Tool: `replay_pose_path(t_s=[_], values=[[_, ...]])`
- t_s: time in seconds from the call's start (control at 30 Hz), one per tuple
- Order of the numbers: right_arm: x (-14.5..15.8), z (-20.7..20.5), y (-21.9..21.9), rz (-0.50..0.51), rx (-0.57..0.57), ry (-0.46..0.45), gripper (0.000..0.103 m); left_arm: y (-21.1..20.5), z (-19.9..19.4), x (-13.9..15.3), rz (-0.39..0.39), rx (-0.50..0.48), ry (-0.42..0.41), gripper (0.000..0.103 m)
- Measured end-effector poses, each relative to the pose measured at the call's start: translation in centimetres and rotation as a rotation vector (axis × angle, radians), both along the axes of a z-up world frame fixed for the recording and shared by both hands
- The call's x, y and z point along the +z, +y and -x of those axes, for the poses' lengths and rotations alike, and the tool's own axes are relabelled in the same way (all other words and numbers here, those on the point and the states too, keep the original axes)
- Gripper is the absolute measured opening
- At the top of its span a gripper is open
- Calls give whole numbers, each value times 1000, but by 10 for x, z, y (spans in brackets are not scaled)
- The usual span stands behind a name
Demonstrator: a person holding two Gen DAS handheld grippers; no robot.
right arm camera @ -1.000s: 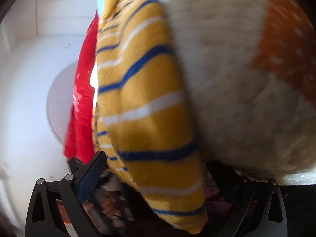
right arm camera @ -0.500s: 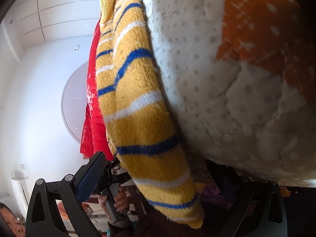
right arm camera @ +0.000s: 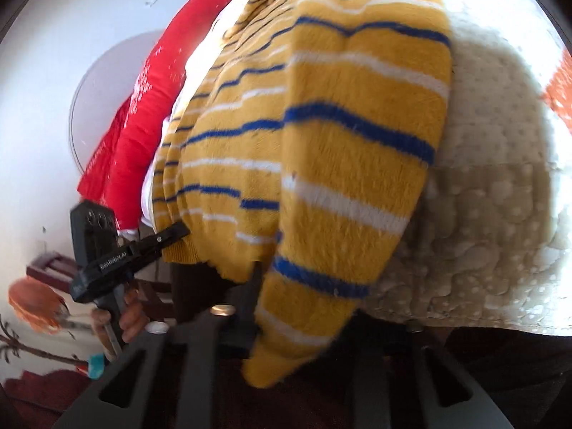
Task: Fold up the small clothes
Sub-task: 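Lower the hem onto the collar and open both grippers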
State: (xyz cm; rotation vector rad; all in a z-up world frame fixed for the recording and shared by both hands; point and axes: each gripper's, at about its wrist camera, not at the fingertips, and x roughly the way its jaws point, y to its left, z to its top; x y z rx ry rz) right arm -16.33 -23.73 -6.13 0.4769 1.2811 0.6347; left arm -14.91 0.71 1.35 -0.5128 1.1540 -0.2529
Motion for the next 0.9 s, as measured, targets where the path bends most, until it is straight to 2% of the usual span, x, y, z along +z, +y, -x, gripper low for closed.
replay_pose_path(t_s=[0.1,0.23,0.33,0.47,0.53,0.6,0.73,0.8,0.9], values=[[24,1,6,2,13,-68,13,7,-2,23,16,11,-39,10],[70,-24,-4,-34,-9,-195,12,31,-20,63,42,66,-149,10],[102,-61,-8,-52,-28,-280,12,36,-64,95,30,100,-222,10],[137,-123,-10,-42,-97,-378,12,31,-143,122,-46,113,-293,10],[143,-160,-13,-41,-146,-389,12,26,-187,122,-71,115,-278,10],[145,-194,-13,-21,-186,-398,12,20,-227,118,-127,126,-266,10],[145,-266,-25,6,-242,-364,12,5,-294,91,-187,136,-190,10],[135,-301,-35,-19,-245,-328,14,6,-314,77,-180,146,-156,10],[116,-339,-45,-90,-286,-243,17,17,-338,58,-102,176,-103,11]])
